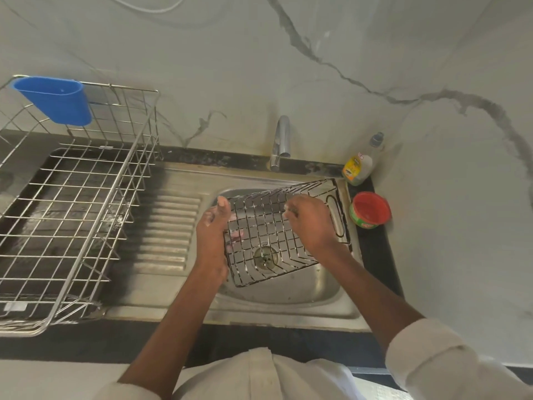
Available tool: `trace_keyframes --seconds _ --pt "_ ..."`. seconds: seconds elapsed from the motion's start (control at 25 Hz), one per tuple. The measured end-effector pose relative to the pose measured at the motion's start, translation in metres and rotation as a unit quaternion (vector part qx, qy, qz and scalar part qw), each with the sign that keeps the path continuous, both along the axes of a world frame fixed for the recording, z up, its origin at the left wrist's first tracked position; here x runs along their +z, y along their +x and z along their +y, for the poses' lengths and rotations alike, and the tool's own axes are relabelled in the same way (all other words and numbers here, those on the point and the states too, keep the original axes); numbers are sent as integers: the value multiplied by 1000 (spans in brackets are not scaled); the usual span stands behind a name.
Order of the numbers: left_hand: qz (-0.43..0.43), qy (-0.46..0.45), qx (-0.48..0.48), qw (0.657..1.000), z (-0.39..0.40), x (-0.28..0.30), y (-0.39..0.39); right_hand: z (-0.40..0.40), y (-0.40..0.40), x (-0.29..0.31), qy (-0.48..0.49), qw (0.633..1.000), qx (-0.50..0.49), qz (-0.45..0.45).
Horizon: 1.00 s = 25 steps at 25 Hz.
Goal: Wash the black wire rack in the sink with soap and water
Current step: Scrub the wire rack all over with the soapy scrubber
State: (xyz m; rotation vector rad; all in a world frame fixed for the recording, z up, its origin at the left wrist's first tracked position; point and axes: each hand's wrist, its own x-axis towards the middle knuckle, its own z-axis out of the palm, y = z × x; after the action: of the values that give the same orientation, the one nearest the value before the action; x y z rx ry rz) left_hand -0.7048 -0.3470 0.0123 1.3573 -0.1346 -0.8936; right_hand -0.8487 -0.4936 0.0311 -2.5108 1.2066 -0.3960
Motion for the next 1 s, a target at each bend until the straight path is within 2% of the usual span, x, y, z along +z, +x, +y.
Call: trace_keyframes --seconds 0.08,0.16,0.24,0.32,0.36,0.52,0.6,0.68,0.8,0.88,1.0 --pt "-19 6 -9 1000 -1 3 -4 -6 0 1 4 999 -37 16" --pt "-34 7 -12 999 -2 5 -6 -4 -3 1 -8 999 -28 37" --pt "-40 2 4 999 -2 8 -5 16 -9 -4 14 995 55 88" --pt "-33 0 6 999 -2 11 -4 35 -16 -10 100 976 145 128" --pt "-35 1 2 999 -2 10 -4 36 -19 -11 125 969 152 146" --pt "-52 -9 1 999 -4 17 -14 25 -12 -7 71 978 -13 195" --pt "-55 -13 11 998 -5 19 -15 50 3 -7 83 979 -47 179" --pt "-55 -16 23 998 -6 19 -15 77 23 -8 137 980 -42 137" --pt "-57 -11 31 998 -5 11 -12 87 34 -4 229 969 68 56" --pt "-62 -19 24 998 -3 11 -10 66 27 1 169 980 95 40" --pt "-64 -14 14 998 1 13 -5 9 2 4 -26 994 63 87"
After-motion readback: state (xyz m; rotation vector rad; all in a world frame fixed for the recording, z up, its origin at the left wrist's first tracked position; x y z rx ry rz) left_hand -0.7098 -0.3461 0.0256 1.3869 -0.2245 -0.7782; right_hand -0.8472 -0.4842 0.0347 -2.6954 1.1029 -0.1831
